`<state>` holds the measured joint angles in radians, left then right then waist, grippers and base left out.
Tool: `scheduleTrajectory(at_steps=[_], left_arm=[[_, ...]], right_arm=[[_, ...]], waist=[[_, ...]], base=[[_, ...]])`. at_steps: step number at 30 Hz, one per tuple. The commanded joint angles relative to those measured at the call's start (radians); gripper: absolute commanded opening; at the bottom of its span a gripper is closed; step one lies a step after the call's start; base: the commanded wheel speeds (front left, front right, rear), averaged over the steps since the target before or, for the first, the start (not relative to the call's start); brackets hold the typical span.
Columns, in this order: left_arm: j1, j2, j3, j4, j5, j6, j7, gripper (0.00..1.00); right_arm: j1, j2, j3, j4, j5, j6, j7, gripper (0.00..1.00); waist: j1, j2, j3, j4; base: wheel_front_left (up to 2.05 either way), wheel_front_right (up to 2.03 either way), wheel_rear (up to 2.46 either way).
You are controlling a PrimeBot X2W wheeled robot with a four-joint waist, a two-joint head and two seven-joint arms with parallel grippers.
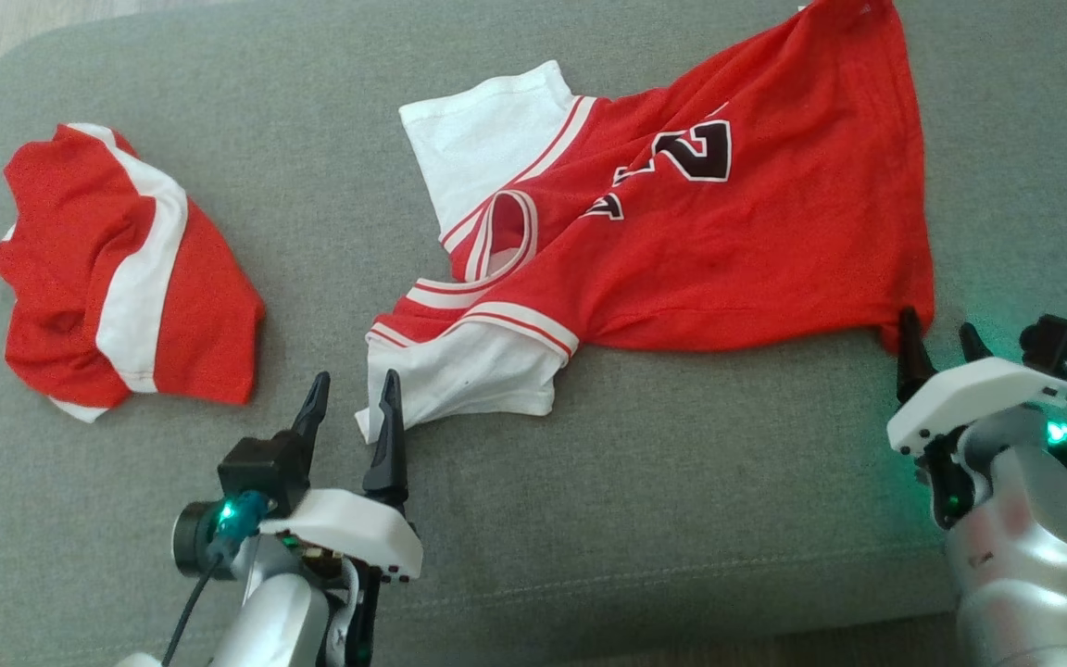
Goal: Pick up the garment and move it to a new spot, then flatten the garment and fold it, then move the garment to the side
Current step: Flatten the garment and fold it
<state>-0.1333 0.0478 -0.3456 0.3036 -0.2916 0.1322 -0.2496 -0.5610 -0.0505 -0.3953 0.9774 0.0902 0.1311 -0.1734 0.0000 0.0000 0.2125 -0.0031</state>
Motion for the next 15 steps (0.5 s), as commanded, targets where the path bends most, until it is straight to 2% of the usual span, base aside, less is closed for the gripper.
scheduleTrajectory(at_steps=[1,10,11,12,13,15], left_arm=[[-0.038,0.002,0.022,-0.024,0.009,0.001,-0.012,1.0],[-0.044,0.002,0.013,-0.022,0.007,0.003,-0.012,1.0],[-0.044,0.002,0.012,-0.022,0.006,0.003,-0.012,1.0],[-0.045,0.002,0.012,-0.022,0.005,0.004,-0.012,1.0],[-0.046,0.002,0.011,-0.022,0.004,0.005,-0.012,1.0],[-0.047,0.002,0.011,-0.021,0.002,0.005,-0.012,1.0]], right_arm=[[-0.059,0.0,0.021,0.023,-0.008,0.0,-0.029,1.0],[-0.113,0.0,0.024,0.143,-0.03,0.0,-0.064,1.0],[-0.117,0.0,0.025,0.154,-0.031,0.0,-0.066,0.57],[-0.122,0.0,0.025,0.163,-0.034,0.0,-0.068,0.24],[-0.126,0.0,0.026,0.169,-0.037,0.0,-0.071,0.0],[-0.134,0.0,0.036,0.184,-0.048,0.0,-0.074,0.0]], waist=[[0.0,0.0,0.0,-0.001],[0.0,0.0,0.0,0.0],[0.0,0.0,0.0,0.0],[0.0,0.0,0.0,0.001],[0.0,0.0,0.0,0.001],[0.0,0.0,-0.001,0.002]], base=[[0.0,0.0,0.0],[0.0,0.0,0.0],[0.0,0.0,0.0],[0.0,0.0,0.0],[0.0,0.0,0.0],[0.0,0.0,0.0]])
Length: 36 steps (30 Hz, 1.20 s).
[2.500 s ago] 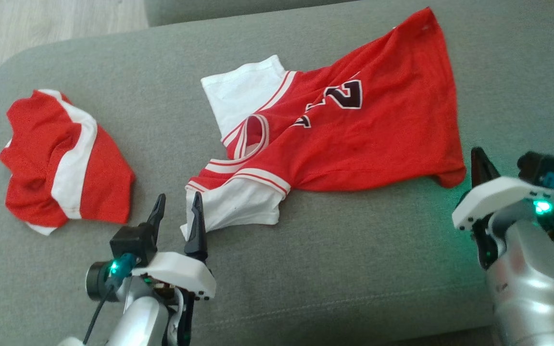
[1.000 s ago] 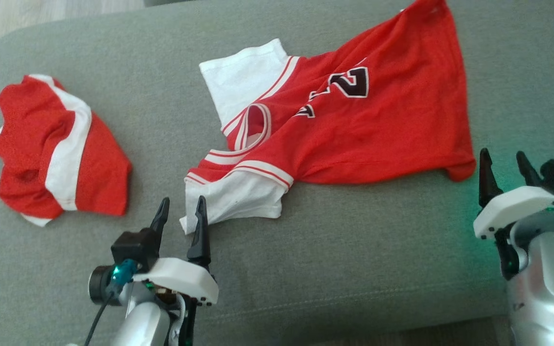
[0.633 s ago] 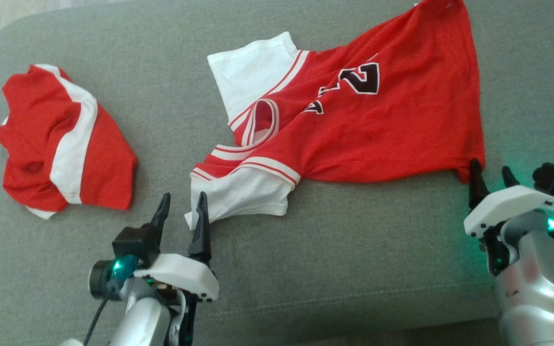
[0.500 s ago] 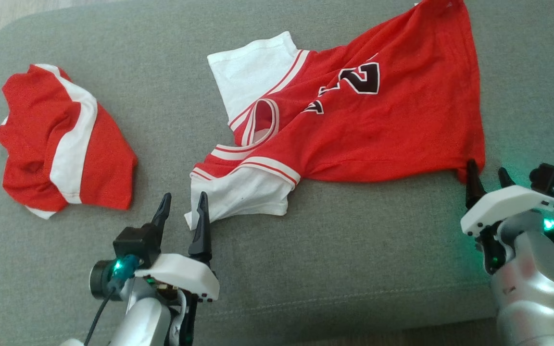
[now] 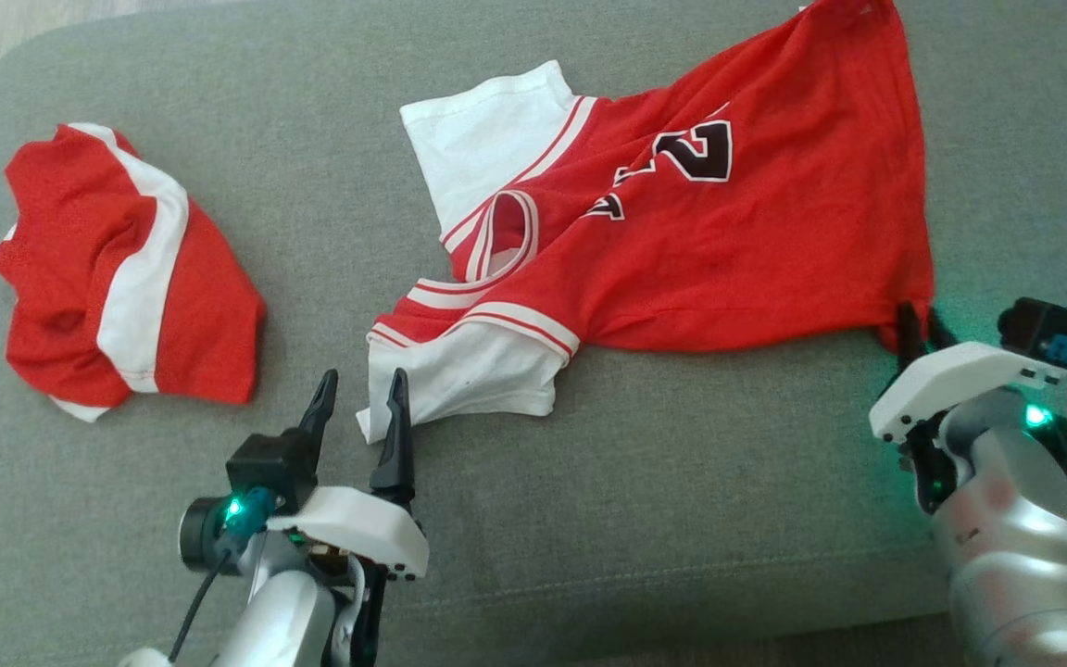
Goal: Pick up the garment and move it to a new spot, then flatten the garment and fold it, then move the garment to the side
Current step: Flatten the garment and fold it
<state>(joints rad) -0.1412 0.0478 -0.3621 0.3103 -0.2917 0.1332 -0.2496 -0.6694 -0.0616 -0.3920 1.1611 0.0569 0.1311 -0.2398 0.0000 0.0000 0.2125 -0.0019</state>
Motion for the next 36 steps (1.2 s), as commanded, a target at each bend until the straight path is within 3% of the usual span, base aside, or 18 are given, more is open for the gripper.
scheduleTrajectory(at_steps=[1,5,12,24,36], left_arm=[[-0.039,0.002,0.028,-0.028,0.002,0.004,-0.012,1.0],[-0.038,0.002,0.031,-0.025,-0.001,0.006,-0.012,1.0],[-0.022,0.002,0.037,-0.02,-0.012,0.011,-0.012,1.0],[0.011,0.002,0.032,0.009,-0.033,0.013,-0.012,1.0],[0.009,0.012,0.027,0.171,-0.018,0.026,-0.012,1.0]], right_arm=[[-0.025,0.011,0.033,0.0,-0.014,0.0,-0.008,0.0],[-0.022,0.011,0.039,-0.023,-0.066,0.0,-0.016,0.0],[0.044,0.011,0.061,-0.213,-0.165,0.0,-0.021,0.0],[0.271,0.011,0.202,-0.487,-0.101,0.0,-0.004,0.0],[0.383,0.011,0.241,-0.62,-0.048,0.0,0.081,0.0]], waist=[[0.0,0.0,-0.001,0.001],[0.0,0.0,-0.008,-0.001],[0.0,0.0,-0.044,-0.016],[0.0,0.0,-0.101,-0.062],[0.0,0.0,-0.121,-0.076]], base=[[0.0,0.0,0.0],[0.0,0.0,0.0],[0.0,0.0,0.0],[0.0,0.0,0.0],[0.0,0.0,0.0]])
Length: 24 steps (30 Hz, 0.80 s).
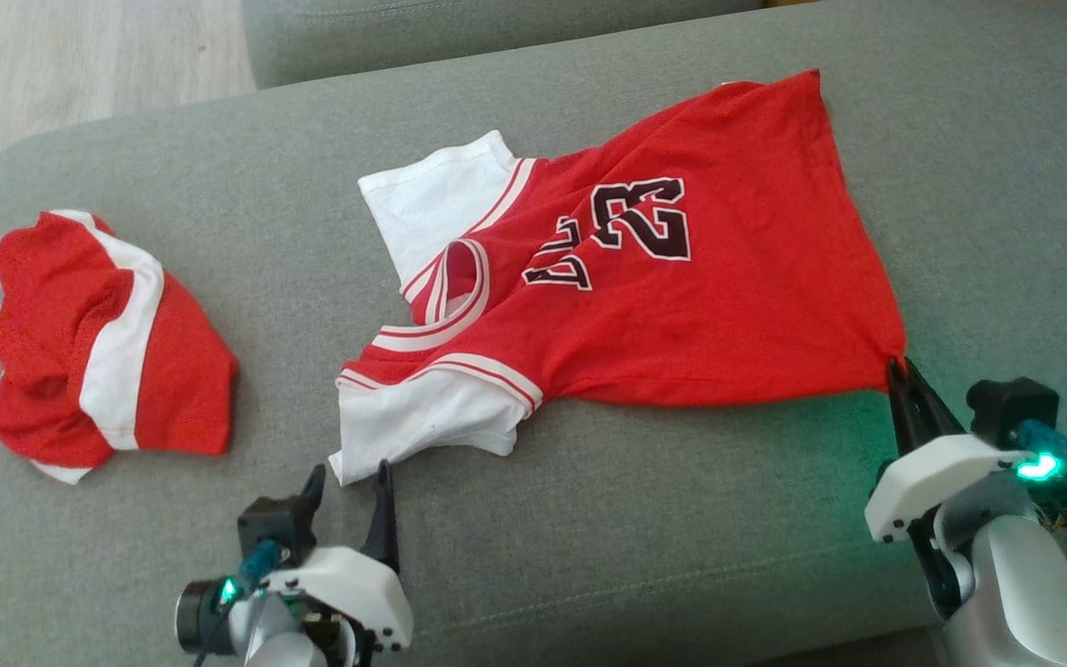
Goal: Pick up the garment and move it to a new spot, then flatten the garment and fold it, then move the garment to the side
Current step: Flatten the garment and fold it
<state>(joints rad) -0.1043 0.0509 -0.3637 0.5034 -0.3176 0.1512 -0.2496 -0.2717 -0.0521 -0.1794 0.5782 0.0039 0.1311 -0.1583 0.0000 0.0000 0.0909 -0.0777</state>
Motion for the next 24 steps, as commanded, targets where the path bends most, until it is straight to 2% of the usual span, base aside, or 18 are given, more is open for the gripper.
scheduleTrajectory(at_steps=[1,12,24], left_arm=[[-0.033,0.014,0.024,-0.011,0.018,0.006,-0.012,1.0],[-0.123,0.1,-0.04,0.13,0.152,0.021,-0.012,1.0],[-0.153,0.116,-0.068,0.133,0.194,-0.008,-0.012,1.0]], right_arm=[[-0.012,0.002,0.031,-0.044,0.009,0.0,0.004,0.0],[-0.009,0.002,0.048,-0.078,0.037,0.0,0.027,0.0],[-0.016,0.002,0.037,-0.074,0.036,0.0,0.032,0.0]], waist=[[0.0,0.0,0.001,-0.001],[0.0,0.0,0.017,-0.017],[0.0,0.0,0.027,-0.02]], base=[[0.0,0.0,0.0],[0.0,0.0,0.0],[0.0,0.0,0.0]])
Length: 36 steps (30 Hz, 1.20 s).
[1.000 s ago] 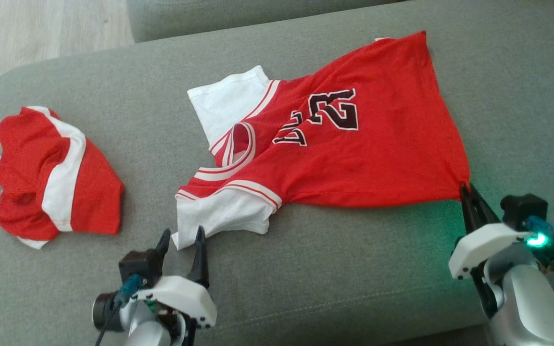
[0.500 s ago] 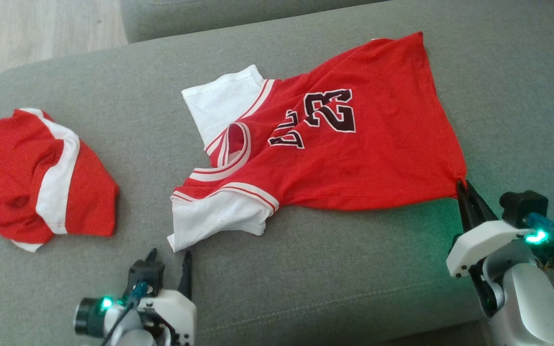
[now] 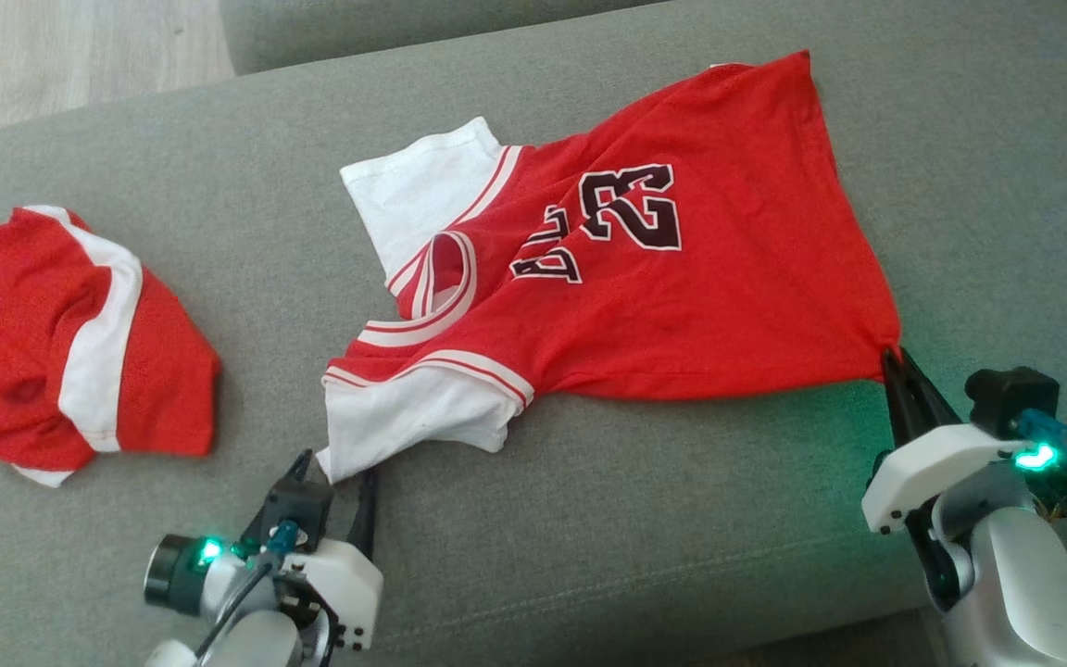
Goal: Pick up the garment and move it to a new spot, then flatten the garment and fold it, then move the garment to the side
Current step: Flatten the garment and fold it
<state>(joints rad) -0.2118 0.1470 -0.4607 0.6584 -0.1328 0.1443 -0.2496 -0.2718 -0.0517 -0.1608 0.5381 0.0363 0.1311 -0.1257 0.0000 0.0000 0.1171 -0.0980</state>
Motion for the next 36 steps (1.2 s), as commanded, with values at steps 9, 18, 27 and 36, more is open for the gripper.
scheduleTrajectory(at_steps=[9,18,27,36], left_arm=[[-0.049,0.009,0.013,-0.023,0.016,-0.027,-0.012,0.0],[-0.031,-0.02,0.046,-0.039,-0.058,-0.101,-0.012,0.0],[0.026,-0.05,0.115,-0.217,-0.229,-0.239,-0.012,0.0],[0.02,-0.066,0.196,-0.494,-0.52,-0.27,0.043,0.0]], right_arm=[[-0.022,0.001,0.018,-0.029,0.002,0.0,0.001,0.0],[-0.027,0.001,0.011,-0.037,-0.016,0.0,-0.013,0.0],[-0.044,-0.003,0.008,-0.086,-0.072,0.0,-0.022,0.0],[-0.122,-0.077,0.123,-0.171,-0.046,0.0,-0.004,0.0]], waist=[[0.0,0.0,0.005,0.003],[0.0,0.0,-0.012,0.018],[0.0,0.0,-0.079,0.044],[0.0,0.0,-0.144,0.049]], base=[[0.0,0.0,0.0],[0.0,0.0,0.0],[0.0,0.0,0.0],[0.0,0.0,0.0]])
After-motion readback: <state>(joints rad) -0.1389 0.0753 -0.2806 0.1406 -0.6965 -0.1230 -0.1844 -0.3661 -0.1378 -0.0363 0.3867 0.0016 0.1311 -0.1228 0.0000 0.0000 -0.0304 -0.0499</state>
